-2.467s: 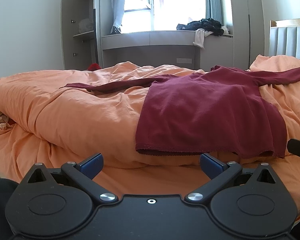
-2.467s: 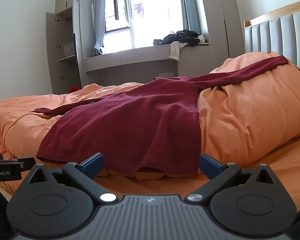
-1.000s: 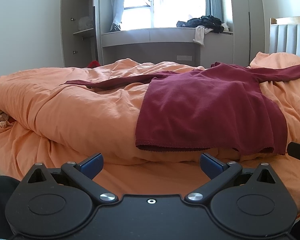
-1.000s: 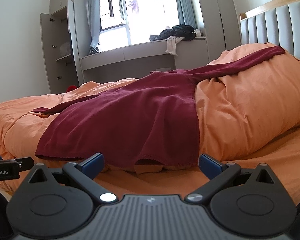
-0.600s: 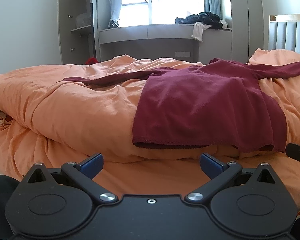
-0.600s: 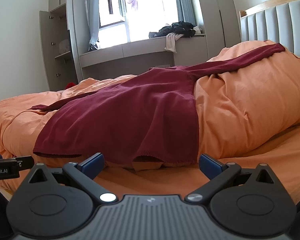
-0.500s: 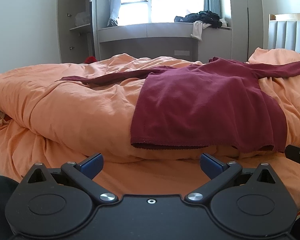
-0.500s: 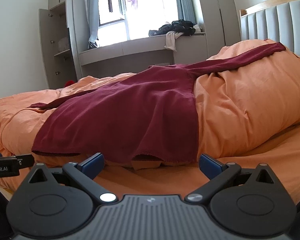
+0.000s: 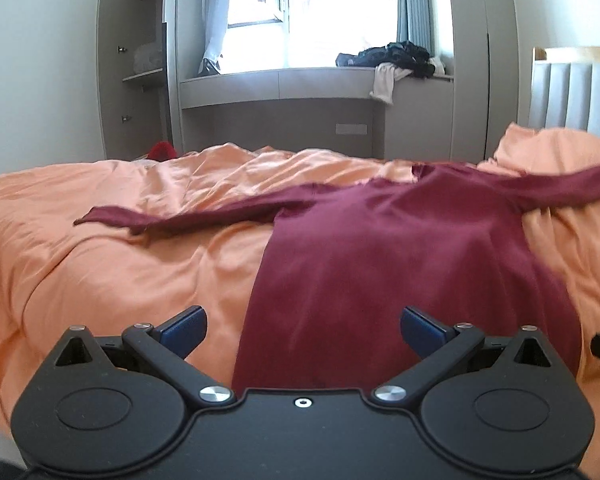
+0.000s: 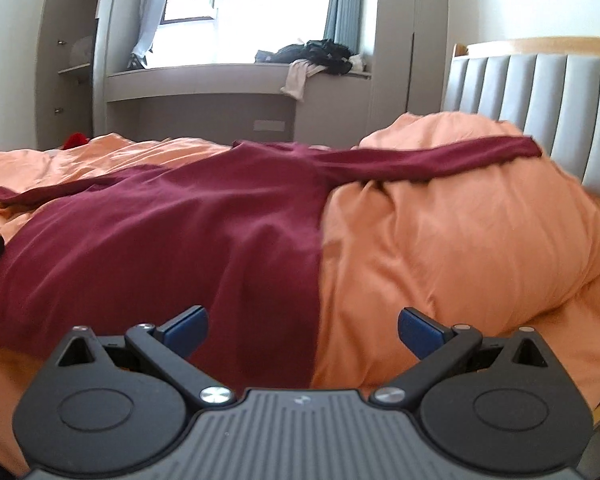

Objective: Fold small clothes
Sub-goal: 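Grasp the dark red shirt's sleeve with the right gripper and lift it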

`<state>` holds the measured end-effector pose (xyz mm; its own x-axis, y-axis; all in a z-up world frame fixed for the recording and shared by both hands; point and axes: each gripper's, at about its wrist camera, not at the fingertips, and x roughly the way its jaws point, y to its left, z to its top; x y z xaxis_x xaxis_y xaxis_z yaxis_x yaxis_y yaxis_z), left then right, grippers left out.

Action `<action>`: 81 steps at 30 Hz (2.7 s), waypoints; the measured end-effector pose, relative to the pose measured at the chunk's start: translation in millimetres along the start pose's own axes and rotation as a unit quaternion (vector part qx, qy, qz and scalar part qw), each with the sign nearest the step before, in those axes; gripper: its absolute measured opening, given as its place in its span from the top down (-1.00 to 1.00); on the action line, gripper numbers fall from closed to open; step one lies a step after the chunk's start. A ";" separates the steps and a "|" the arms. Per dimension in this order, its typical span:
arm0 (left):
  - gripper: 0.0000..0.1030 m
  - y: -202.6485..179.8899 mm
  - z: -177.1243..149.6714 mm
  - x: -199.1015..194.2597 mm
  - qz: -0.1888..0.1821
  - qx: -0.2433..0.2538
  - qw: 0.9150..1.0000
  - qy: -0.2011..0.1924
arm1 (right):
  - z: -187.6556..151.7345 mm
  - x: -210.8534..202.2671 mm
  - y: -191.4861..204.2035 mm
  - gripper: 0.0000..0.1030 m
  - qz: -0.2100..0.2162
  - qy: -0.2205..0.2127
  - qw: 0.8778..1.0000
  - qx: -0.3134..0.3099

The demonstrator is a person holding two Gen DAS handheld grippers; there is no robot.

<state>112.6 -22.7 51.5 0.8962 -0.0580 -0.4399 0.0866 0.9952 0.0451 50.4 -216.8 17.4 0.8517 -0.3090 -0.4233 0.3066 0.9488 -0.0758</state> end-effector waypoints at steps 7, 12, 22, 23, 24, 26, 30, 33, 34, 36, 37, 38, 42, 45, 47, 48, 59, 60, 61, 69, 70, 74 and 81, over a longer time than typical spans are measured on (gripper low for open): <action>-0.99 -20.8 44.8 39.6 0.009 0.033 0.999 -0.014 | 24.4 35.8 -18.0 -0.99 -0.013 -0.015 1.000 -0.009; -0.99 -41.3 64.9 78.0 0.015 0.049 0.998 -0.024 | 37.5 65.8 -39.9 -0.99 -0.023 -0.031 0.999 0.009; -0.99 -60.8 80.6 144.0 0.013 0.036 0.999 -0.008 | 63.0 115.2 -104.9 -0.99 0.022 -0.101 0.994 0.040; -0.99 -61.2 81.1 150.2 0.012 0.033 0.999 -0.005 | 65.7 122.3 -108.9 -0.99 0.020 -0.103 0.994 0.039; -0.99 -61.5 81.5 156.6 0.011 0.031 0.999 -0.003 | 68.6 130.3 -112.8 -0.99 0.016 -0.103 0.994 0.040; -0.99 -61.6 81.3 168.0 0.010 0.029 1.000 -0.001 | 72.8 147.6 -122.8 -0.99 0.011 -0.099 0.994 0.041; -0.99 -57.2 74.4 184.0 0.006 0.030 1.000 -0.005 | 79.7 180.3 -149.0 -0.99 -0.023 -0.097 0.994 0.045; -0.99 -52.1 63.5 194.7 0.007 0.035 0.999 -0.009 | 89.5 200.8 -176.7 -0.99 -0.049 -0.107 0.992 0.047; -0.99 -50.7 61.5 197.6 0.006 0.032 0.999 -0.004 | 93.5 207.1 -186.9 -0.99 -0.056 -0.108 0.991 0.054; -0.99 -45.8 57.7 203.9 -0.003 0.017 1.000 0.005 | 102.3 220.6 -213.5 -0.99 -0.061 -0.113 0.988 0.086; -0.99 -43.4 56.5 205.2 -0.007 0.009 1.000 0.003 | 105.7 226.2 -225.9 -0.99 -0.064 -0.118 0.986 0.103; -0.99 -42.2 55.9 205.9 -0.009 0.005 1.000 0.003 | 110.0 231.4 -239.2 -0.99 -0.069 -0.123 0.982 0.122; -0.99 -38.8 52.0 209.0 -0.016 -0.006 1.000 0.002 | 126.6 253.7 -290.1 -0.88 -0.094 -0.136 0.967 0.194; -0.99 -40.0 51.2 210.6 -0.016 -0.006 1.000 0.003 | 139.9 268.0 -315.1 -0.70 -0.113 -0.143 0.959 0.219; -0.99 -40.2 51.2 211.1 -0.015 -0.003 1.000 0.004 | 148.7 277.4 -324.7 -0.58 -0.131 -0.142 0.955 0.225; -0.99 -40.1 51.3 211.4 -0.015 -0.003 1.000 0.004 | 151.5 280.5 -327.9 -0.45 -0.143 -0.142 0.953 0.228; -0.99 -11.9 75.6 193.8 0.019 0.009 0.999 -0.024 | 182.6 269.5 -294.4 0.87 -0.184 -0.175 0.955 0.154; -0.99 -6.8 77.4 191.9 0.022 0.008 0.999 -0.023 | 190.0 264.4 -284.4 0.87 -0.174 -0.186 0.957 0.137; -0.99 -1.3 78.6 190.0 0.023 0.004 0.999 -0.022 | 196.0 257.8 -273.1 0.87 -0.165 -0.195 0.959 0.120; -0.99 38.6 76.2 174.3 0.029 -0.033 0.999 -0.022 | 244.1 195.2 -141.6 0.88 -0.061 -0.286 0.955 -0.037; -0.99 42.4 74.6 173.2 0.031 -0.037 0.999 -0.023 | 246.0 189.3 -121.1 0.88 -0.043 -0.293 0.953 -0.059; -0.99 61.1 76.4 168.5 0.030 -0.057 0.998 -0.024 | 244.6 174.4 -48.7 0.88 0.021 -0.294 0.948 -0.122; -0.99 92.5 81.4 160.4 0.039 -0.108 0.993 -0.036 | 196.2 155.4 65.6 0.88 0.112 -0.262 0.930 -0.232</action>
<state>299.8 53.6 58.0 0.9258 0.0215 -0.3774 -0.0721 0.9901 -0.1204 286.2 -215.3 123.8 0.9996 0.0255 0.0128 -0.0165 0.8820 -0.4709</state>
